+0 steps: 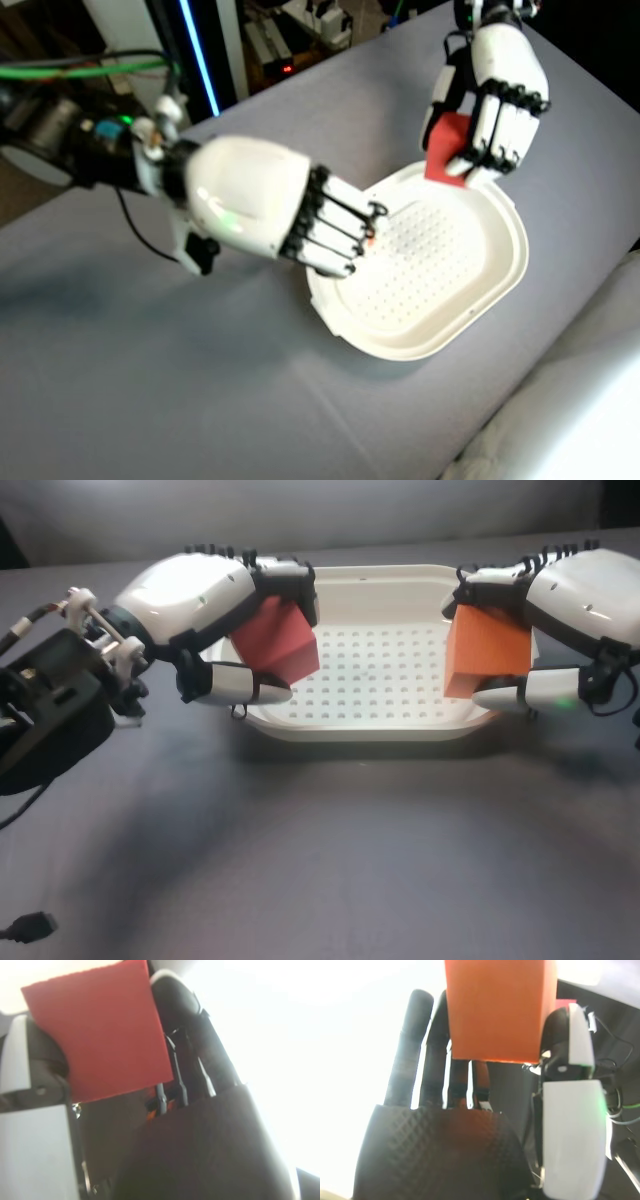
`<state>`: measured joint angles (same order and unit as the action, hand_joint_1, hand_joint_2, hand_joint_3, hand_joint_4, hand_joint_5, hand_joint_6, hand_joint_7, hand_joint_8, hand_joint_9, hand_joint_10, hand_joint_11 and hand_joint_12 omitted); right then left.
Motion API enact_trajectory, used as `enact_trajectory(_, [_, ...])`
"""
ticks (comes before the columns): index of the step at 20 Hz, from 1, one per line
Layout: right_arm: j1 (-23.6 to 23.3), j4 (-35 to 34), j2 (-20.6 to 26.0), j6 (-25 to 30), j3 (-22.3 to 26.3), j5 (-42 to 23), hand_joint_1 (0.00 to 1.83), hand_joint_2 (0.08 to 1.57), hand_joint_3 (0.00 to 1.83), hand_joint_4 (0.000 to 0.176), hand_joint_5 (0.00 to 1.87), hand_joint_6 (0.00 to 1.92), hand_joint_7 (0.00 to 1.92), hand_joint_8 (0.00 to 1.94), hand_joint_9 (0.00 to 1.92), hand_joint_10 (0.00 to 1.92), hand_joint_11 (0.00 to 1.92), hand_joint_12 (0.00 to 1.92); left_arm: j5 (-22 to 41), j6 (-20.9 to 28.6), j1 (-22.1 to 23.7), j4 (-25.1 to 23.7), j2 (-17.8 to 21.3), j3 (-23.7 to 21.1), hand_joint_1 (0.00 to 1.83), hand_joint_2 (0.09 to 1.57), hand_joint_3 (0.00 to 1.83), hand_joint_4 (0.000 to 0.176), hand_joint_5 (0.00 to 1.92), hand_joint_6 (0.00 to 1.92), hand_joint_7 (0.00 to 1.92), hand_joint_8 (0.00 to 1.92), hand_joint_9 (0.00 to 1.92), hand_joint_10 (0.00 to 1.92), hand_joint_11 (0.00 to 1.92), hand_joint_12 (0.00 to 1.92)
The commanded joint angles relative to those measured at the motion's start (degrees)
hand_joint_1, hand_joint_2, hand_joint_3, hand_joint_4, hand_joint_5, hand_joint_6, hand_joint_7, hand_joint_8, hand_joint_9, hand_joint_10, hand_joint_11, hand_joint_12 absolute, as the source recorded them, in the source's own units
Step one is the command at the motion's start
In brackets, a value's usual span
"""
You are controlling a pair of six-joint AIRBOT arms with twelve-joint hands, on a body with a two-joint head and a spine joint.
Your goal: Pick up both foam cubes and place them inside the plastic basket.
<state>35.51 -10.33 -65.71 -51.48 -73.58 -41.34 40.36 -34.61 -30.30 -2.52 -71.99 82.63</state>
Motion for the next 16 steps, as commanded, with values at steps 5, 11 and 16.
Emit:
enact_trajectory(5, [-0.9, -1.2, -0.9, 0.2, -1.2, -3.9, 0.00, 1.02, 0.00, 0.113, 0.00, 0.00, 0.00, 0.00, 0.00, 0.02, 0.00, 0.10, 3.4, -0.3, -0.5, 2.4, 0.0, 0.9, 0.69, 1.06, 0.00, 0.071, 0.00, 0.04, 0.00, 0.01, 0.00, 0.02, 0.00, 0.29])
enact_trajectory(11, [-0.8, -1.3, 3.7, -0.2, 4.9, -11.5, 0.00, 1.05, 0.01, 0.146, 0.00, 0.00, 0.00, 0.00, 0.00, 0.00, 0.00, 0.00, 14.2, -2.4, -4.7, 6.4, 6.2, -5.2, 0.62, 0.99, 0.00, 0.119, 0.00, 0.00, 0.00, 0.00, 0.00, 0.00, 0.00, 0.00])
enact_trajectory(16, [7.3, -2.3, 12.5, -0.8, 14.5, -28.8, 0.01, 1.20, 0.02, 0.084, 0.00, 0.00, 0.00, 0.00, 0.00, 0.00, 0.00, 0.00, 32.9, -1.7, -13.1, 10.1, 12.0, -12.7, 0.49, 1.26, 0.01, 0.079, 0.00, 0.00, 0.00, 0.00, 0.00, 0.00, 0.03, 0.03])
